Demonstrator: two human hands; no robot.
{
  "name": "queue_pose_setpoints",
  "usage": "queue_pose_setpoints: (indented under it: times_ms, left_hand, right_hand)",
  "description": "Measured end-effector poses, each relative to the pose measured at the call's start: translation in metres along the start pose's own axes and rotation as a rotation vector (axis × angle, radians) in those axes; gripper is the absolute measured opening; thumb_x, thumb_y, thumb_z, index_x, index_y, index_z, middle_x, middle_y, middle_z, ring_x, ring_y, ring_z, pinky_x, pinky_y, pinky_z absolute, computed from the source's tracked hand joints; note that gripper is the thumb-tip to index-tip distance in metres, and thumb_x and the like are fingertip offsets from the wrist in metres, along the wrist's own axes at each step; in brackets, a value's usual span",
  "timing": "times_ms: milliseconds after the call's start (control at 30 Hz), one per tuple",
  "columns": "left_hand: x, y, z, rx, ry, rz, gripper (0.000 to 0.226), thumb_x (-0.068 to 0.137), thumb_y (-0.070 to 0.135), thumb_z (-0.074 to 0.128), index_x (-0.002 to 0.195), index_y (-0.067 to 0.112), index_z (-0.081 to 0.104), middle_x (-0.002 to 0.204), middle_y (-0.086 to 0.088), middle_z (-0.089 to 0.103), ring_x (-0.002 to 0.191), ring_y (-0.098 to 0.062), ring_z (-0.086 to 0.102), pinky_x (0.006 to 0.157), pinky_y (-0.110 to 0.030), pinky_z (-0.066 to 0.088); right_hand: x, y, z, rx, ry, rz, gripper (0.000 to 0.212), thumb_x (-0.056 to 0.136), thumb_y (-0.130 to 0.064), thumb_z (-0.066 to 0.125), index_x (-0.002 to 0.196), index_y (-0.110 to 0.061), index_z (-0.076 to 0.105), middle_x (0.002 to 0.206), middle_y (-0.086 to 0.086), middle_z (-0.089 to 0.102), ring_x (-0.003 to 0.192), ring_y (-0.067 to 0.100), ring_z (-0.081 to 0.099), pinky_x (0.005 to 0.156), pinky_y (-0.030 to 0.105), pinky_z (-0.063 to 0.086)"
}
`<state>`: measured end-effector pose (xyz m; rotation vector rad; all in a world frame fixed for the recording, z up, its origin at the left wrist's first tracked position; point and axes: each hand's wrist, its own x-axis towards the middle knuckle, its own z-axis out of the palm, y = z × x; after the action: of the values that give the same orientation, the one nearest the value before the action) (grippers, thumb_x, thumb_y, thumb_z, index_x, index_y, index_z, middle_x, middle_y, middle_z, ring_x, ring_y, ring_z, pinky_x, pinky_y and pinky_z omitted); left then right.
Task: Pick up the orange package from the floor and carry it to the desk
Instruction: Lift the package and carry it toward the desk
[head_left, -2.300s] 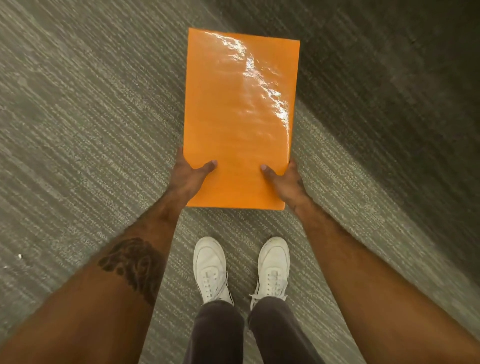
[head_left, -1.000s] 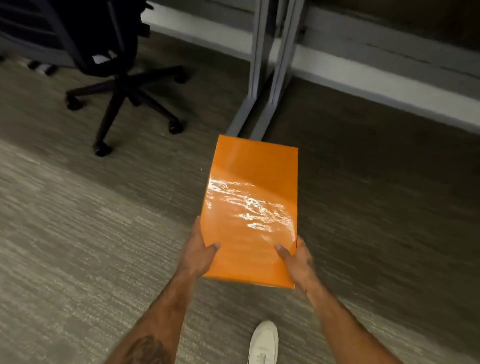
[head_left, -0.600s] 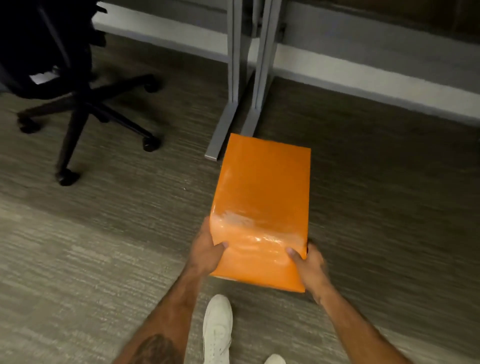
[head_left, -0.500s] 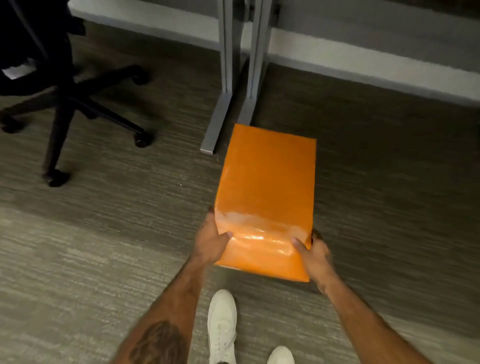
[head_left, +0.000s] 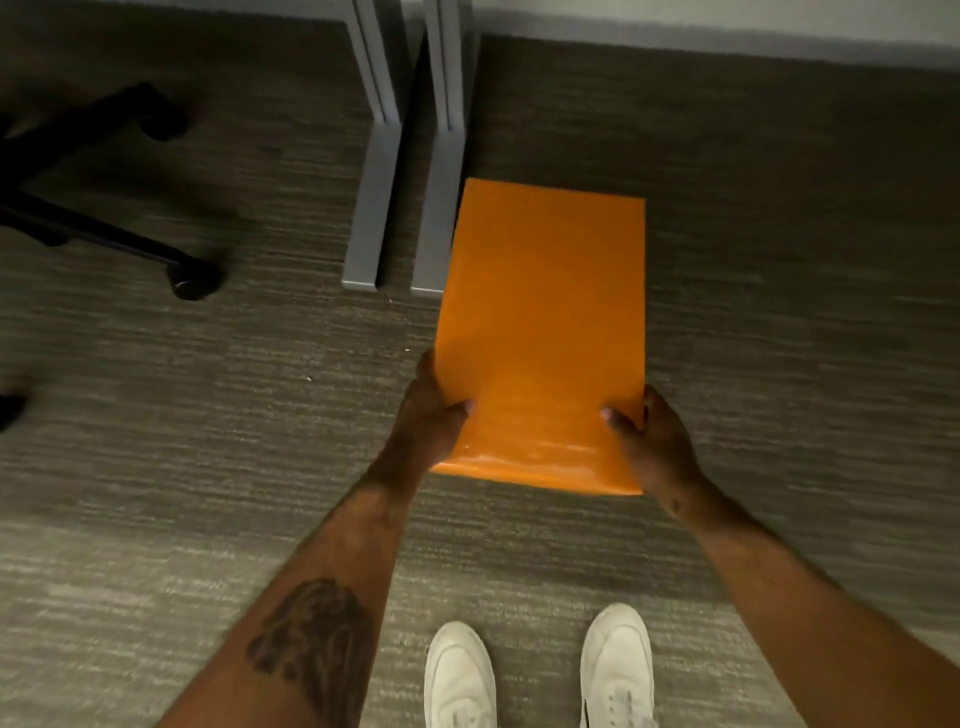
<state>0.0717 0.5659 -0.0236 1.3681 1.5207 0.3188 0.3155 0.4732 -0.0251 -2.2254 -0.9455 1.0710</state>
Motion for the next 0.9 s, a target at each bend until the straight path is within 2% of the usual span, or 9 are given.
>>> queue_pose_setpoints:
  times_ms: [67, 267, 333, 467, 600, 667, 767, 833, 900]
  left_hand:
    - [0.026, -0.001, 0.009, 0.005, 0.014, -0.014, 0.079, 0.090, 0.013, 0.065, 0.153, 0.025, 0.018, 0.147, -0.012, 0.045, 0.130, -0.034, 0.047, 0.097, -0.035, 0.039]
    - [0.084, -0.017, 0.031, -0.018, 0.043, 0.004, 0.071, 0.089, 0.015, 0.065, 0.146, 0.030, 0.027, 0.139, -0.006, 0.051, 0.112, -0.024, 0.050, 0.084, -0.035, 0.040]
    - [0.096, -0.022, 0.037, -0.029, 0.050, 0.001, 0.068, 0.088, 0.014, 0.066, 0.144, 0.028, 0.030, 0.138, -0.005, 0.052, 0.117, -0.028, 0.054, 0.090, -0.042, 0.048]
    - [0.109, -0.026, 0.043, -0.028, 0.058, 0.015, 0.065, 0.086, 0.010, 0.065, 0.140, 0.027, 0.032, 0.133, -0.005, 0.055, 0.114, -0.033, 0.058, 0.093, -0.053, 0.051]
    - [0.103, -0.032, 0.043, -0.193, 0.084, -0.073, 0.094, 0.084, 0.014, 0.074, 0.152, 0.024, 0.011, 0.144, -0.006, 0.047, 0.122, -0.026, 0.053, 0.096, -0.045, 0.048]
    - [0.090, -0.037, 0.039, -0.427, 0.100, -0.217, 0.104, 0.080, 0.017, 0.078, 0.154, 0.024, 0.006, 0.149, -0.010, 0.043, 0.126, -0.033, 0.052, 0.101, -0.053, 0.046]
    - [0.070, -0.048, 0.038, -0.573, -0.013, -0.306, 0.075, 0.081, 0.023, 0.076, 0.144, 0.030, 0.035, 0.141, -0.003, 0.054, 0.120, -0.025, 0.057, 0.106, -0.055, 0.039]
    - [0.063, -0.052, 0.042, -0.559, -0.051, -0.256, 0.051, 0.084, 0.018, 0.073, 0.127, 0.033, 0.051, 0.128, 0.002, 0.063, 0.115, -0.021, 0.060, 0.101, -0.049, 0.044]
    - [0.069, -0.050, 0.044, -0.595, -0.026, -0.231, 0.049, 0.085, 0.012, 0.071, 0.128, 0.028, 0.054, 0.126, -0.001, 0.065, 0.116, -0.024, 0.061, 0.098, -0.047, 0.048]
  right_hand:
    - [0.025, 0.006, 0.005, 0.026, 0.004, -0.007, 0.054, 0.094, -0.029, 0.064, 0.140, -0.007, 0.048, 0.136, 0.018, 0.059, 0.123, 0.036, 0.056, 0.099, 0.046, 0.047]
    - [0.089, 0.022, 0.021, 0.054, 0.006, -0.045, 0.049, 0.094, -0.028, 0.064, 0.136, -0.008, 0.051, 0.132, 0.017, 0.061, 0.120, 0.034, 0.058, 0.099, 0.046, 0.048]
    - [0.105, 0.028, 0.025, 0.044, 0.001, -0.062, 0.047, 0.093, -0.029, 0.064, 0.135, -0.010, 0.053, 0.129, 0.015, 0.063, 0.117, 0.033, 0.059, 0.097, 0.042, 0.049]
    - [0.120, 0.034, 0.032, 0.088, -0.053, -0.086, 0.053, 0.094, -0.033, 0.062, 0.141, -0.013, 0.047, 0.135, 0.011, 0.060, 0.121, 0.030, 0.058, 0.099, 0.048, 0.048]
    - [0.103, 0.040, 0.036, 0.248, -0.035, 0.016, 0.056, 0.092, -0.048, 0.059, 0.142, -0.028, 0.041, 0.135, -0.003, 0.056, 0.120, 0.018, 0.054, 0.087, 0.031, 0.044]
    - [0.088, 0.046, 0.039, 0.330, -0.056, 0.176, 0.069, 0.088, -0.058, 0.057, 0.148, -0.033, 0.032, 0.144, -0.005, 0.047, 0.126, 0.019, 0.048, 0.093, 0.039, 0.043]
    - [0.072, 0.051, 0.049, 0.498, -0.087, 0.319, 0.072, 0.084, -0.059, 0.061, 0.147, -0.040, 0.033, 0.131, -0.018, 0.045, 0.118, 0.016, 0.048, 0.094, 0.050, 0.046]
    - [0.073, 0.053, 0.056, 0.570, -0.037, 0.305, 0.056, 0.086, -0.050, 0.065, 0.137, -0.039, 0.045, 0.119, -0.020, 0.055, 0.105, 0.011, 0.055, 0.089, 0.046, 0.050]
    - [0.081, 0.051, 0.059, 0.569, 0.018, 0.265, 0.038, 0.089, -0.044, 0.065, 0.124, -0.040, 0.053, 0.109, -0.021, 0.060, 0.098, 0.007, 0.058, 0.079, 0.038, 0.052]
